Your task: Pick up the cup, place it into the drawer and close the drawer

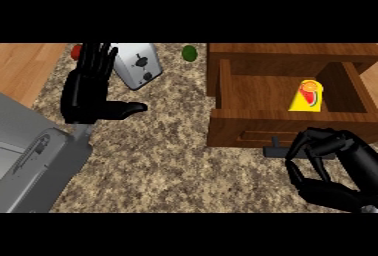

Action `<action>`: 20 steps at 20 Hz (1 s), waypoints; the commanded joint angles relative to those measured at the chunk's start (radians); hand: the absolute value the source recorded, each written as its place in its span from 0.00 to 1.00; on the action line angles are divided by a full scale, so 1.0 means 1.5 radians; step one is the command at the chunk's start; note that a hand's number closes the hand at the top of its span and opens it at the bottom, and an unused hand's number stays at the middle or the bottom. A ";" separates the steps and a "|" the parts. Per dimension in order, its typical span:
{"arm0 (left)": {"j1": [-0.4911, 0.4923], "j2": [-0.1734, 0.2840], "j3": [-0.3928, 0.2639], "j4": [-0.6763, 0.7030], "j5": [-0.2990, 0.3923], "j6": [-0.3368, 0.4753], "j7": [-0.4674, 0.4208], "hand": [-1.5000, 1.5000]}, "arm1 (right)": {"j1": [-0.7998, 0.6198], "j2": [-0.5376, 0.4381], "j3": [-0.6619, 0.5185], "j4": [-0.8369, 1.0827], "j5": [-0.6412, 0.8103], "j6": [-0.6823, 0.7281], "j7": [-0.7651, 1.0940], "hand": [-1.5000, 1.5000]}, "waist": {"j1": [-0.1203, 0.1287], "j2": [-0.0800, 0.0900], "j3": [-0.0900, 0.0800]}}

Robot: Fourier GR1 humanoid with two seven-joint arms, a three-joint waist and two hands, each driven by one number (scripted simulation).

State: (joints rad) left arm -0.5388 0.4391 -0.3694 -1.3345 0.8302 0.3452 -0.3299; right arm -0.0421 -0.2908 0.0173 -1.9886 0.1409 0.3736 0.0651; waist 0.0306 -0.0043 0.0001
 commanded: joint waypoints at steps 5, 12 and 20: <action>0.112 0.042 0.036 -0.061 0.007 -0.056 -0.023 0.00 | -0.036 -0.043 0.116 0.123 0.278 -0.056 -0.121 1.00 | -0.003 0.004 0.000; 0.205 0.078 0.111 -0.098 0.012 -0.131 -0.005 0.00 | -0.112 0.019 0.153 0.275 0.372 -0.118 -0.133 0.00 | -0.014 0.003 0.000; 0.291 0.049 0.115 -0.118 -0.020 -0.178 -0.061 0.00 | -0.226 0.017 0.112 0.583 0.433 -0.188 -0.234 0.00 | -0.008 0.006 0.000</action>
State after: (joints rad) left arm -0.1432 0.5595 -0.1798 -1.5148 0.8410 0.0950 -0.3769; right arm -0.2793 -0.2561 0.2296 -1.3186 0.7693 0.1146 -0.2209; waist 0.0176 0.0018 0.0004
